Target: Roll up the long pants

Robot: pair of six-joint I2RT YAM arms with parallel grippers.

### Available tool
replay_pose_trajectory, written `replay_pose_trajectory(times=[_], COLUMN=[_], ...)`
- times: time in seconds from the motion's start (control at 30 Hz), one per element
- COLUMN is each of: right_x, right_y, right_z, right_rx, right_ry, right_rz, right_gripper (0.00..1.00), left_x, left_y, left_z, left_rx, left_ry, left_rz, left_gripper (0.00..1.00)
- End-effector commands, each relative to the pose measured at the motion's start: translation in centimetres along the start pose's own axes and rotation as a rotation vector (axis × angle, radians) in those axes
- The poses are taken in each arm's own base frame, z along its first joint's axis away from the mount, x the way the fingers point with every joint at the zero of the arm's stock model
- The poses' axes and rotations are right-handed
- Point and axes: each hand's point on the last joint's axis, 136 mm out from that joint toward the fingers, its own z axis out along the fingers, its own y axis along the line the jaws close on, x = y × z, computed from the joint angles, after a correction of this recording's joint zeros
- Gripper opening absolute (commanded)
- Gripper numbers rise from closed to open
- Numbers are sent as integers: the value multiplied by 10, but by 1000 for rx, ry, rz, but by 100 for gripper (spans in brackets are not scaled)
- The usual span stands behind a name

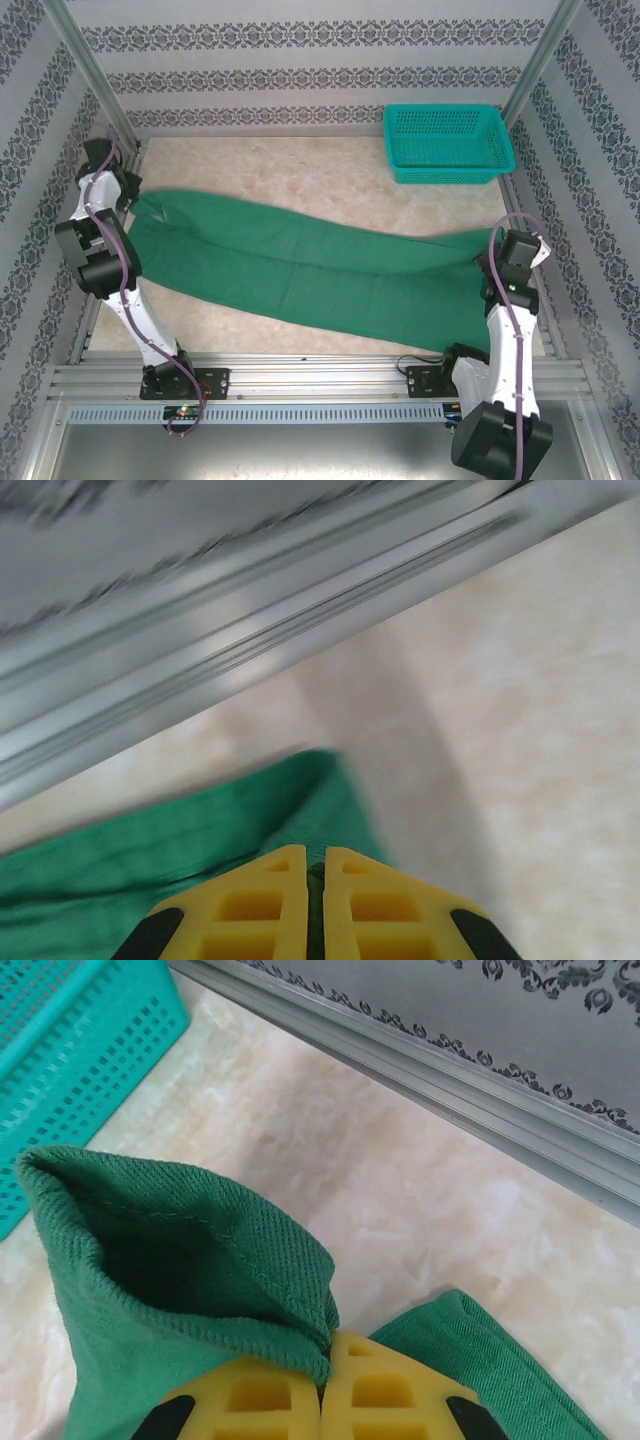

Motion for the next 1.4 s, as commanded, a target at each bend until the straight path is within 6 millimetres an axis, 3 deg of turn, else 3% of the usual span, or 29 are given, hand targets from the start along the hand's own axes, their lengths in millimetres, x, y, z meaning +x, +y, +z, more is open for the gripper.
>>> replay_pose_trajectory(times=[0.0,0.17,0.4,0.7,0.87,0.9,0.93,1.03,1.07,1.17,1.27,1.37], right_x=[12,33,51,48,43,44,43,40,39,30,11,-13], right_y=[-10,-29,-49,-57,-71,-72,-72,-73,-71,-60,-39,-15], right_z=[-10,-18,-22,-40,-62,-66,-70,-78,-78,-77,-75,-72], right_rx=[15,35,95,102,128,116,94,43,30,-11,-55,-87], right_ry=[25,15,34,-25,-114,-133,-161,-226,-235,-243,-232,-220], right_rz=[-10,24,71,191,285,311,328,352,351,333,303,243], right_gripper=[0,0,0,0,0,0,7,57,72,79,88,91], left_x=[-7,8,8,-16,-22,-22,-21,-19,-18,-17,-15,-18], left_y=[29,68,109,141,145,145,145,138,134,113,90,65], left_z=[-9,-5,-10,-23,-22,-22,-23,-22,-23,-31,-52,-95], left_rx=[-17,-49,-78,-68,-44,-44,-40,11,28,85,111,126], left_ry=[-49,-38,-31,-58,-64,-65,-68,-68,-65,-77,-104,-217], left_rz=[-84,-165,-278,-384,-440,-454,-470,-496,-497,-447,-384,-284], left_gripper=[0,0,0,1,9,17,25,53,57,56,54,55])
